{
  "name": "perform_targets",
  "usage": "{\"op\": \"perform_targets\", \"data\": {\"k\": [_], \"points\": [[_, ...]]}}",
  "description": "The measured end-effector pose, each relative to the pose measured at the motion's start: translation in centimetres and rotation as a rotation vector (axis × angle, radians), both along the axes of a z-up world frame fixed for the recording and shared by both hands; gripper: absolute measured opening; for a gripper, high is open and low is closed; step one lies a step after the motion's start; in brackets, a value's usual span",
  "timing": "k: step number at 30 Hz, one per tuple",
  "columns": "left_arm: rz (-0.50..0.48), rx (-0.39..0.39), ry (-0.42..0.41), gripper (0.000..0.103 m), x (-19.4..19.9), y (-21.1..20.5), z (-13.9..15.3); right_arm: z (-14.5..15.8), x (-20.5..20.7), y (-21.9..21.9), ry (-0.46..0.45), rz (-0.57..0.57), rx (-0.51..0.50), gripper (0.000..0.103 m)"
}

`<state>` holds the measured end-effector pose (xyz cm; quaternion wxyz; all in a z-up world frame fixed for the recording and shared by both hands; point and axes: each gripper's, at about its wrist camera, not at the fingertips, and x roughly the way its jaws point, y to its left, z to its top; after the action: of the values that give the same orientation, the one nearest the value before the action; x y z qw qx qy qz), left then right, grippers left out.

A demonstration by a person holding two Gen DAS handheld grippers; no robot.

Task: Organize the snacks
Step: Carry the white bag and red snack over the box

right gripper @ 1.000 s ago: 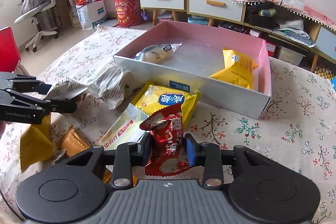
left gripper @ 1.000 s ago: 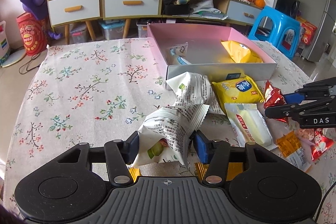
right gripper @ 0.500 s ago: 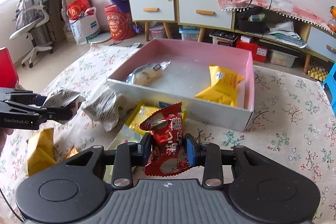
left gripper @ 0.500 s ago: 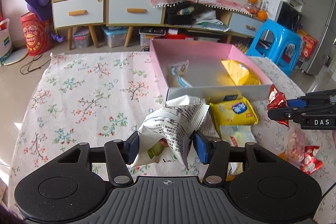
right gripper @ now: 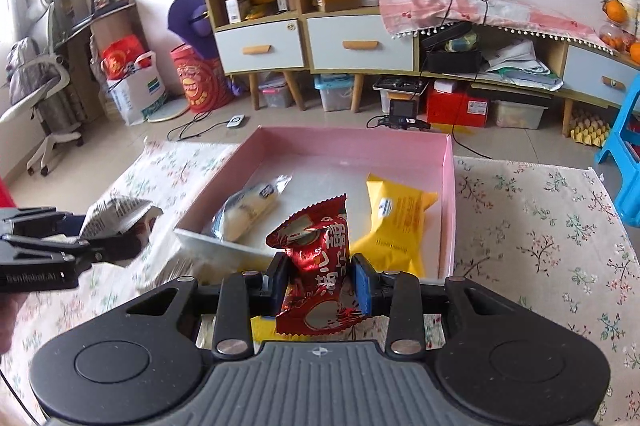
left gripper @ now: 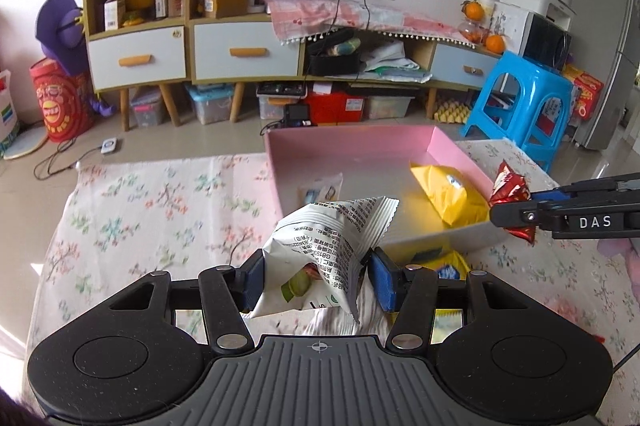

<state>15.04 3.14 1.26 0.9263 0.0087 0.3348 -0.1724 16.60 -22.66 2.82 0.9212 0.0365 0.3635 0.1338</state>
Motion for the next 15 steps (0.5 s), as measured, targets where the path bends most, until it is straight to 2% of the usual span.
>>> {"op": "perform_targets", "data": {"k": [6, 15], "points": [[-0.021, 0.007, -0.006, 0.051, 1.7, -2.6, -0.3, -0.3, 1.7, -0.2, 0.027, -0.028, 0.039, 0.023], [-0.053, 0.041, -0.002, 0.051, 3.4, -6.1, -1.9, -0.6, 4.0, -1.0, 0.047, -0.107, 0.156, 0.023]]}}
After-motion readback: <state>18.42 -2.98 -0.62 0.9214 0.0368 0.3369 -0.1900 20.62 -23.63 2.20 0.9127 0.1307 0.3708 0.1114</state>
